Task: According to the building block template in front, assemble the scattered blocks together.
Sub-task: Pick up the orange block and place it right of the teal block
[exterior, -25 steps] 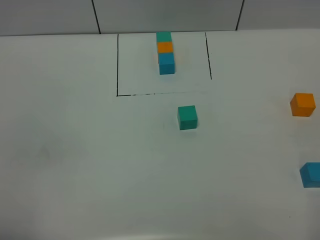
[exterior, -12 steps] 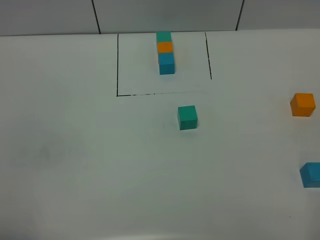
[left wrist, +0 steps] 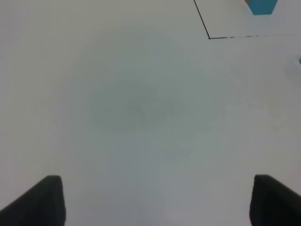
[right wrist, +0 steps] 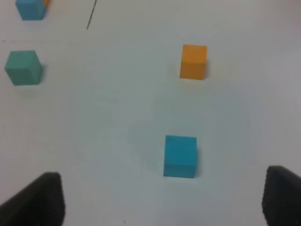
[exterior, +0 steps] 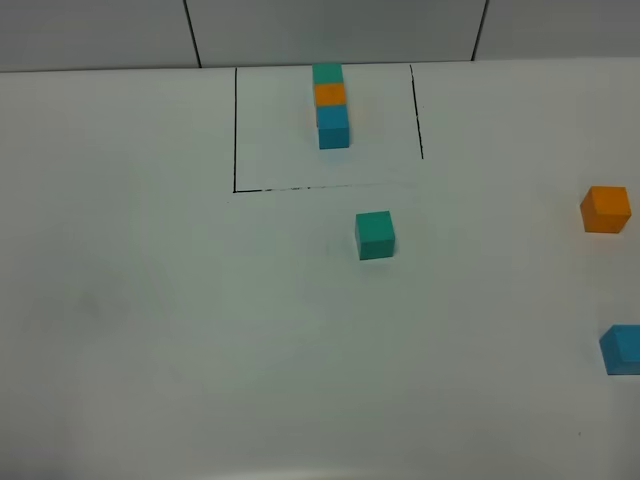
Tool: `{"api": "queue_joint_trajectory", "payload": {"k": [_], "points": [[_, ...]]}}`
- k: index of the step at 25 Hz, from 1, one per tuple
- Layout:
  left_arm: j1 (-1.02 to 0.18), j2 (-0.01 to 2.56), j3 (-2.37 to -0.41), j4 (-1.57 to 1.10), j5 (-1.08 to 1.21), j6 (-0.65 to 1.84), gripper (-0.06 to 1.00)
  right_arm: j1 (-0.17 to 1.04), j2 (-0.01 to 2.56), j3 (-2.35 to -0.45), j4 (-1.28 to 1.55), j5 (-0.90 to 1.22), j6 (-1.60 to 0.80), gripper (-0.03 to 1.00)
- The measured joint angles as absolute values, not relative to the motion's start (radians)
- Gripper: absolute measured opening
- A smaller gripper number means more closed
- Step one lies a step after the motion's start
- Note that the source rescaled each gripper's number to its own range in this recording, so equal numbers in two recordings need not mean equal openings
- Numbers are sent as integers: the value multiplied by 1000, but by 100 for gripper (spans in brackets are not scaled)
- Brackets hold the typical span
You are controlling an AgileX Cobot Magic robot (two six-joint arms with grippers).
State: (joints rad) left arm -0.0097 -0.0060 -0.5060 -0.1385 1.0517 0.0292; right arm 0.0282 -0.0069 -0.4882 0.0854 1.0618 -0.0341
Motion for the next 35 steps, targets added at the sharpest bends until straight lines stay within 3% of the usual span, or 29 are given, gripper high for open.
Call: {"api": "queue_joint_trajectory", "payload": {"k": [35], "points": [[-10, -6, -506, -139, 1052, 29, 76, 28, -7, -488, 85, 1062, -30, 72]]}}
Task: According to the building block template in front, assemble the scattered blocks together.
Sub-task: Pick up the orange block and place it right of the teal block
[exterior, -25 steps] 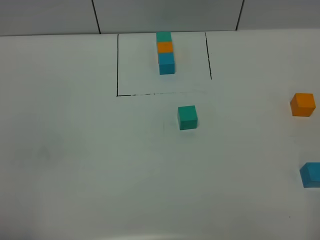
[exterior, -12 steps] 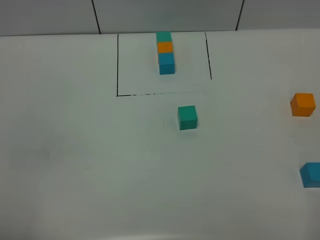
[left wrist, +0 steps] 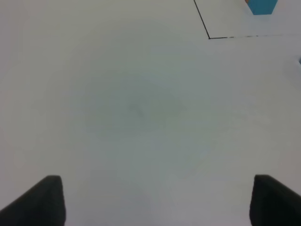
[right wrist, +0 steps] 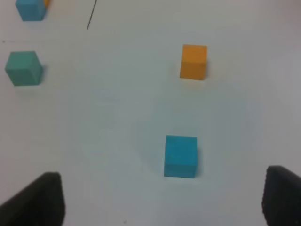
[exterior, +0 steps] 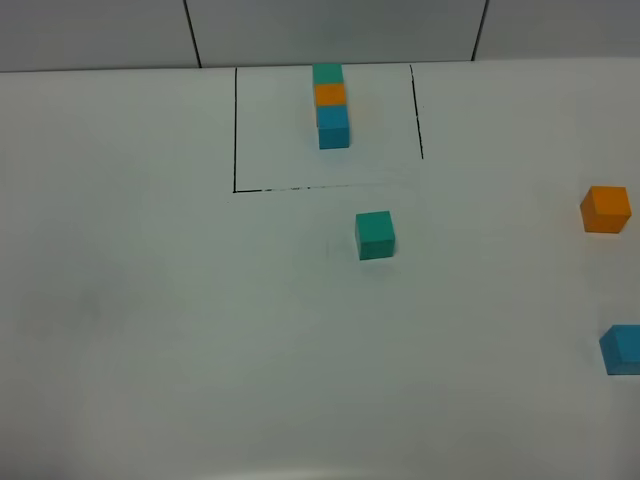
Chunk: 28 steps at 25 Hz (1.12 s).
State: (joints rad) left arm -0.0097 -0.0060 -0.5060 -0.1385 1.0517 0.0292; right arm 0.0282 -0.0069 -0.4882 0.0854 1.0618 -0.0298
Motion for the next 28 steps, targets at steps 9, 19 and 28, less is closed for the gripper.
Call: {"api": "queue_joint_trajectory", "payload": {"k": [9, 19, 28], "points": [[-10, -6, -506, -139, 1052, 30, 76, 28, -7, -488, 85, 1062, -30, 74], [-10, -6, -506, -139, 1052, 30, 76, 28, 164, -561, 85, 1045, -11, 99], [-10, -6, -506, -139, 1052, 30, 76, 28, 823, -809, 84, 1021, -83, 99]]}}
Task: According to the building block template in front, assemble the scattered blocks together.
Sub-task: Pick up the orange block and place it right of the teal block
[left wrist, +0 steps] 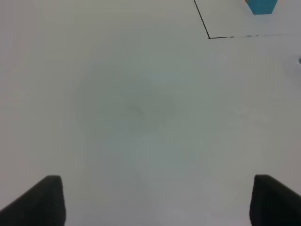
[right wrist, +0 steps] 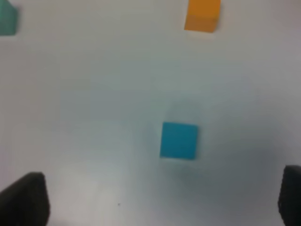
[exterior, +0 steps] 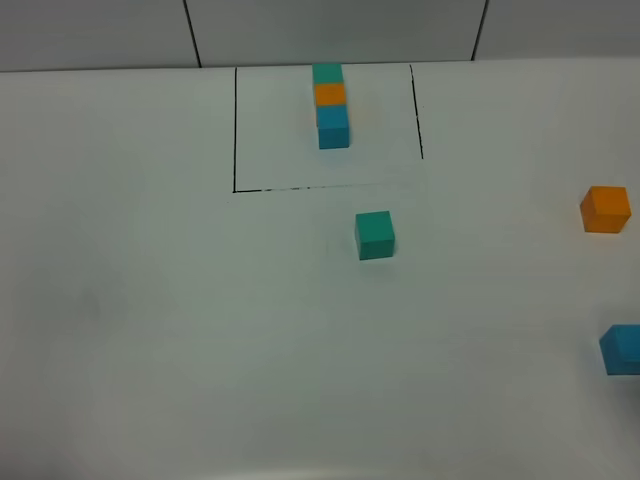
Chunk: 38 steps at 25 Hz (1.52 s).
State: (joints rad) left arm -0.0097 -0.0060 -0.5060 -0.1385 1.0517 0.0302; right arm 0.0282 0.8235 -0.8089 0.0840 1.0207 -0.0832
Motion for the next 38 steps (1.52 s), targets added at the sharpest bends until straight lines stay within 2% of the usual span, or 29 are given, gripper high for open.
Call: {"api": "queue_joint_trajectory", "payload": {"k": [10, 18, 24, 38], "points": [[-10, -6, -506, -139, 1052, 30, 76, 28, 1445, -1063, 80, 852, -138, 100], [-10, -6, -506, -139, 1052, 30, 76, 18, 1785, -1277, 64, 864, -136, 100], [-10, -6, -506, -139, 1052, 29, 76, -15, 1909, -1345, 60, 865, -134, 100], [-10, -6, -506, -139, 1052, 29, 76, -39, 2032, -1358, 61, 734, -123, 100]]}}
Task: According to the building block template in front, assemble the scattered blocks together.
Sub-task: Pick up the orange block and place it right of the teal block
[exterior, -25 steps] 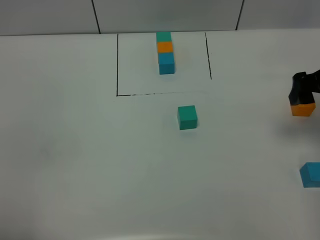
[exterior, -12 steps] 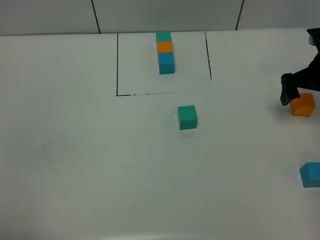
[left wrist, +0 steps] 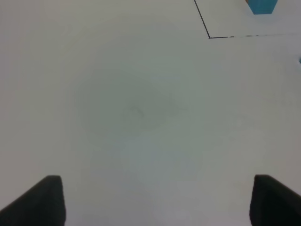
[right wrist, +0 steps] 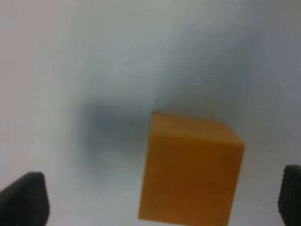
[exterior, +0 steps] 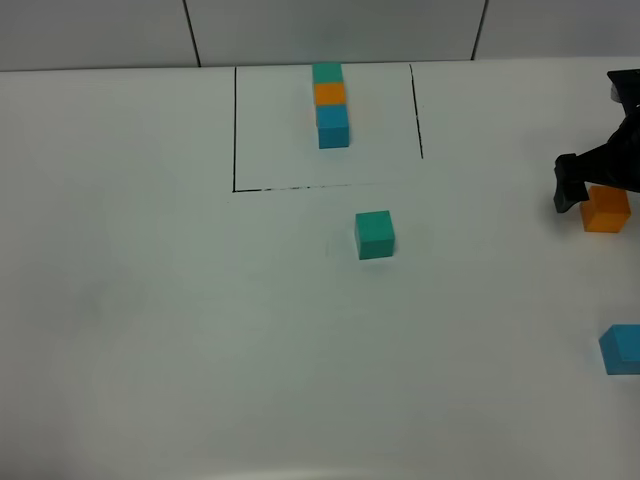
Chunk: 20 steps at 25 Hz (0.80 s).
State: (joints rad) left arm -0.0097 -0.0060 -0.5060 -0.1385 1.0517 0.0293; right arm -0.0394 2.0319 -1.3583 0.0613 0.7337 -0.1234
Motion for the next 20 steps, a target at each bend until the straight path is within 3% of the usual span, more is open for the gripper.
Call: {"api": "queue_joint_trajectory", "payload": {"k": [20], "points": [[-10, -6, -506, -139, 1052, 29, 76, -61, 2106, -1407, 65, 753, -123, 74]]}}
